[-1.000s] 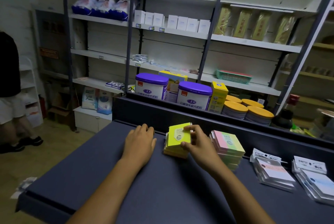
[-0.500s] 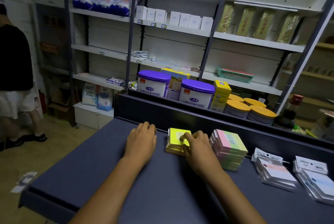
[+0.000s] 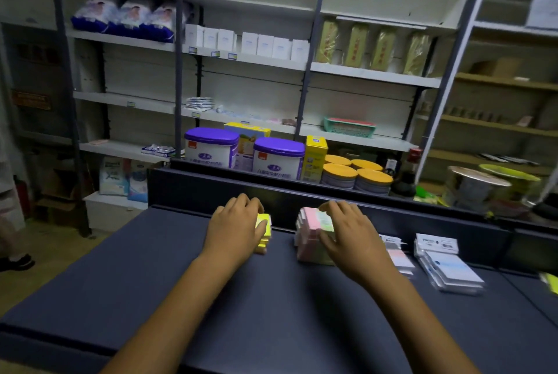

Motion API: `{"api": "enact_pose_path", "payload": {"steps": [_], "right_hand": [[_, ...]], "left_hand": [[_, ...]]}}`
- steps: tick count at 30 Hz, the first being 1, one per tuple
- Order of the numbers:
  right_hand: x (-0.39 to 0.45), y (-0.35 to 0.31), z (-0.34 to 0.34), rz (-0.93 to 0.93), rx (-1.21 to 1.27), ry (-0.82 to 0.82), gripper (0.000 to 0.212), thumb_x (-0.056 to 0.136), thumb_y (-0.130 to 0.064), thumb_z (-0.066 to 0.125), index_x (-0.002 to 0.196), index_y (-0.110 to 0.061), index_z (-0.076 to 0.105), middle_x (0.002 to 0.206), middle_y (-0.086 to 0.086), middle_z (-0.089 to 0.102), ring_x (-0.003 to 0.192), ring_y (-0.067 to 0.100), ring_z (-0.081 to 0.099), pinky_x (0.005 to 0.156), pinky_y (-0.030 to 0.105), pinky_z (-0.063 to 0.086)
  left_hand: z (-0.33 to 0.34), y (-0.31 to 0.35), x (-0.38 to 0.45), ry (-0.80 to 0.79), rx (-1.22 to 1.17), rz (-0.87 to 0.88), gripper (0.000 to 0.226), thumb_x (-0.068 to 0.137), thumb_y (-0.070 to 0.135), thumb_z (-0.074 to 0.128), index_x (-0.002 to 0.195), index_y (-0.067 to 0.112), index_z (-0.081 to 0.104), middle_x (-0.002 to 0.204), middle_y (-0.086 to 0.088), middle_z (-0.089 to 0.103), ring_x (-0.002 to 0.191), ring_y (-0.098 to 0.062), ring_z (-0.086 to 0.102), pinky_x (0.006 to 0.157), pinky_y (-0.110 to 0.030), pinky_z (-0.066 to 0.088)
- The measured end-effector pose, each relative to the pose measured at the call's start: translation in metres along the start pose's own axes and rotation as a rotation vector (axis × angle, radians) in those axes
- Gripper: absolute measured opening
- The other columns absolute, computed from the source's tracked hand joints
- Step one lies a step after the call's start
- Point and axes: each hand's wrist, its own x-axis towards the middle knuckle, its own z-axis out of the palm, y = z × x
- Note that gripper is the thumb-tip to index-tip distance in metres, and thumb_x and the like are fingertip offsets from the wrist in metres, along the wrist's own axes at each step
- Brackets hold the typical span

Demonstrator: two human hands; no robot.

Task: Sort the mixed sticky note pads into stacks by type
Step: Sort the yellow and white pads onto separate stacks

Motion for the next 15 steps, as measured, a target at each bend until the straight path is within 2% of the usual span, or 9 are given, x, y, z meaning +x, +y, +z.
{"api": "enact_pose_path", "payload": {"steps": [7, 15], "right_hand": [[-0.074, 0.084, -0.043, 0.170, -0.151, -0.111, 0.042, 0.097, -0.049, 0.045, 0.132, -0.026, 0.042, 0.128, -0.001, 0.051, 0.117, 0.023, 0.047, 0.092, 0.036, 0.042], [-0.187, 0.176, -0.100, 0.347, -0.178, -0.164, 0.047, 0.097, -0.053, 0.046, 0.135, -0.025, 0.041, 0.131, 0.000, 0.049, 0.122, 0.023, 0.046, 0.096, 0.036, 0.042]], "left_hand": [[0.001, 0.107, -0.004, -0.086, 0.028, 0.124, 0.031, 0.096, 0.045, 0.046, 0.118, 0.024, 0.052, 0.118, 0.000, 0.056, 0.110, -0.021, 0.053, 0.086, -0.034, 0.043], [0.002, 0.243, -0.042, -0.149, -0.068, 0.237, 0.029, 0.097, 0.042, 0.045, 0.118, 0.024, 0.053, 0.117, -0.001, 0.056, 0.108, -0.024, 0.055, 0.080, -0.036, 0.044]]}}
